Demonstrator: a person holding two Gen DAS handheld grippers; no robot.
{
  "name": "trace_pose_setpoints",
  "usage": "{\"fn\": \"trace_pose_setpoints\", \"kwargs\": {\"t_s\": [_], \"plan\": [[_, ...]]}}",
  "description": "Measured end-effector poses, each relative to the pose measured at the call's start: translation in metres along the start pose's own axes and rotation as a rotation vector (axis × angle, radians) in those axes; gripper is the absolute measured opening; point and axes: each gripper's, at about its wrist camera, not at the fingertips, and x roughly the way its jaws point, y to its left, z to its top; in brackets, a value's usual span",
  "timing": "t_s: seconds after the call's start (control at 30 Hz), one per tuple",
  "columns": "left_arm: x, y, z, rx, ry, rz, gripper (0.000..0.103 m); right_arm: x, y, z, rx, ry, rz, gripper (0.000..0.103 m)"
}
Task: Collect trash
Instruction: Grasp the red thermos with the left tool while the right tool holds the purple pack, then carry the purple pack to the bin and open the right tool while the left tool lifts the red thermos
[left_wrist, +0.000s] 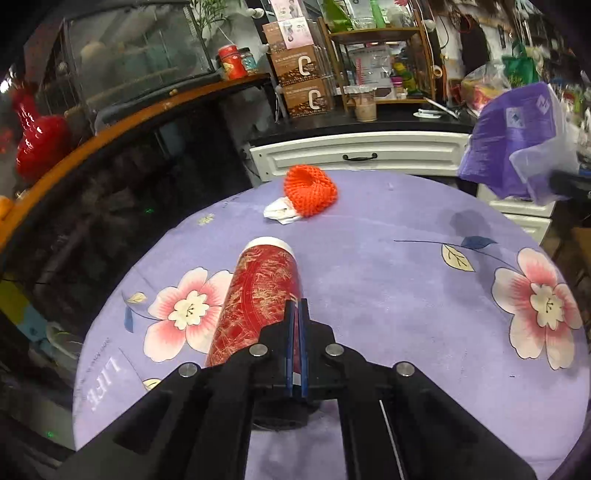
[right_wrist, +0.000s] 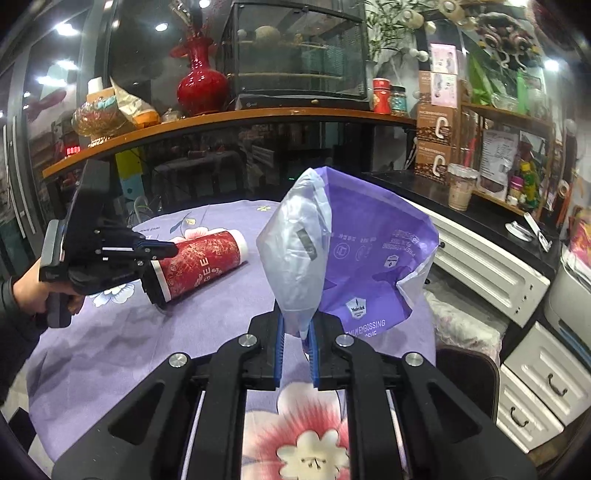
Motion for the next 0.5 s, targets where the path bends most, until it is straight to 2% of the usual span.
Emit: {"fn": "trace_pose_setpoints", "kwargs": {"t_s": [0.07,0.1,0.13,0.17,0.2,0.27,0.33,0.43,0.47,0.5], "plan": [[-0.002,-0.002,0.003,-0.029,-0.003,-0.029,0.007,-0.004,-0.004,-0.005,0.005,0.008,-0.016,0.011],[-0.001,0.000,0.003,-0.042,0.013,-0.036,0.028,-0.005,-0.007,-0.008,0.012,0.014,-0.019,0.011],[0.003,0.004,0.005,-0.059,0.050,-0.047,0.077,-0.007,-0.008,-0.010,0.017,0.017,-0.019,0.011],[0.007,0.008,0.008,-0.058,0.078,-0.051,0.096,-0.009,-0.010,-0.012,0.022,0.019,-0.023,0.011],[0.009,0.013,0.012,-0.045,0.079,-0.046,0.097,-0.010,-0.011,-0.013,0.021,0.020,-0.029,0.011],[0.028,0.021,0.023,-0.026,0.193,-0.065,0.097,-0.010,-0.013,-0.016,0.022,0.027,-0.032,0.011],[0.049,0.024,0.033,0.019,0.300,-0.028,0.097,-0.010,-0.013,-0.018,0.022,0.034,-0.032,0.011],[0.089,0.024,0.038,0.105,0.501,-0.016,0.097,-0.009,-0.013,-0.023,0.019,0.044,-0.034,0.011],[0.105,0.024,0.038,0.129,0.586,-0.032,0.097,-0.008,-0.012,-0.024,0.018,0.048,-0.037,0.011],[0.112,0.025,0.035,0.139,0.632,-0.046,0.097,-0.008,-0.012,-0.024,0.017,0.051,-0.038,0.011]]}}
